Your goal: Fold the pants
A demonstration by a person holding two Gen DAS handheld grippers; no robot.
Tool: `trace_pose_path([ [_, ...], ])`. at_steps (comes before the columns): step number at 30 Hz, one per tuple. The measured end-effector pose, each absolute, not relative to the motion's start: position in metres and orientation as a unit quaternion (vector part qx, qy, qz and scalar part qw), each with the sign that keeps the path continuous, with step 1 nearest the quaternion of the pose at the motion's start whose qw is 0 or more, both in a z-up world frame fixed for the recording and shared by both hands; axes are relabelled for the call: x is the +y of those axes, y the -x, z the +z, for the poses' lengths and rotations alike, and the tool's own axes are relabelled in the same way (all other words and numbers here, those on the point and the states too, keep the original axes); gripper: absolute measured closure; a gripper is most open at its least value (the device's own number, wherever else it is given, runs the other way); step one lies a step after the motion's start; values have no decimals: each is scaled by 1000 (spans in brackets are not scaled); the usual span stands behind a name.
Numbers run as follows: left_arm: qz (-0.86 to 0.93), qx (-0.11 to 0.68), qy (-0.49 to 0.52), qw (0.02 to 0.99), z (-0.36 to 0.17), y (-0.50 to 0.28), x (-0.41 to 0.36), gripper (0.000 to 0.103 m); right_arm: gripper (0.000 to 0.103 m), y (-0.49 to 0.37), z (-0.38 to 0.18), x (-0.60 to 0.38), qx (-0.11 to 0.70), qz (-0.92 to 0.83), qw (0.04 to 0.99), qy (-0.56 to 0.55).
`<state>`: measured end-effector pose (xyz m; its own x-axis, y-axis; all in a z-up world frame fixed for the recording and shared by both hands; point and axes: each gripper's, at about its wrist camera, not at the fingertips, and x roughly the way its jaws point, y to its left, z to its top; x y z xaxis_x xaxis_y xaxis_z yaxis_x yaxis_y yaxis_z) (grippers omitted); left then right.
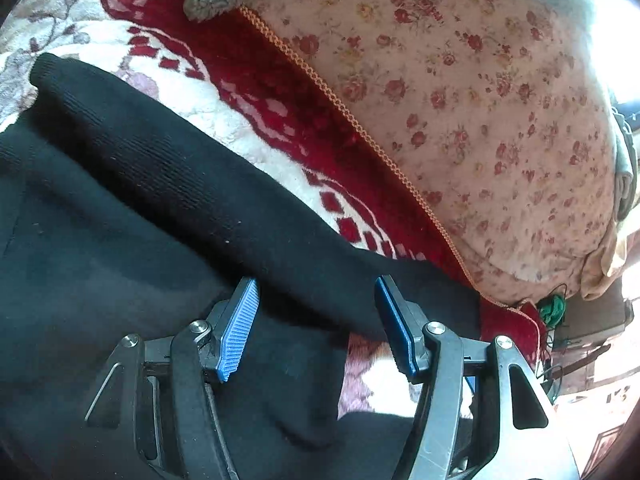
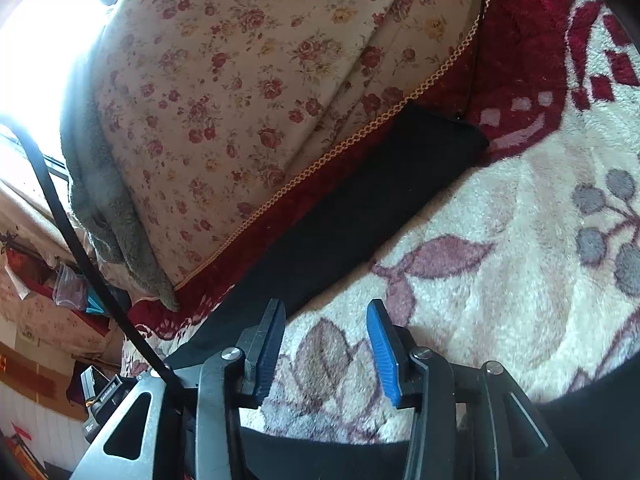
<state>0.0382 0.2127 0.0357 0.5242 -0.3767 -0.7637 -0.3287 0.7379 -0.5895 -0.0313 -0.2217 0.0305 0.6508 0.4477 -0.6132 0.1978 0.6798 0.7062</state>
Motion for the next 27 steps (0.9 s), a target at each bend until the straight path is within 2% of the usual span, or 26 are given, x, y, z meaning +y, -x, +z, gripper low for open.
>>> trace_pose_path([
  [10, -4, 490, 371, 789, 24, -54, 210, 44, 55, 9, 0, -250, 401, 44, 792, -459],
  [17, -6, 482, 406, 777, 17, -68, 218, 44, 55, -31, -7, -255, 400, 16, 798, -451],
  [18, -7, 480, 411, 775, 16, -68, 219, 44, 55, -36, -8, -256, 398, 23, 800, -448],
  [19, -9, 479, 415, 774, 15, -69, 220, 44, 61, -43, -10, -256, 393, 37, 802, -448],
  [20, -10, 480, 411, 775, 14, -70, 221, 49, 73, -47, -14, -258, 389, 45, 800, -454],
  [21, -5, 483, 403, 778, 14, -71, 221, 68, 80, -50, -21, -260, 387, 50, 793, -467],
  [22, 6, 487, 389, 782, 14, -71, 222, 79, 91, -51, -26, -262, 386, 48, 790, -474],
  [23, 10, 487, 386, 784, 13, -71, 226, 87, 95, -48, -28, -263, 380, 49, 789, -479],
  [27, 9, 476, 394, 786, 13, -65, 233, 95, 96, -34, -13, -265, 336, 75, 808, -478],
])
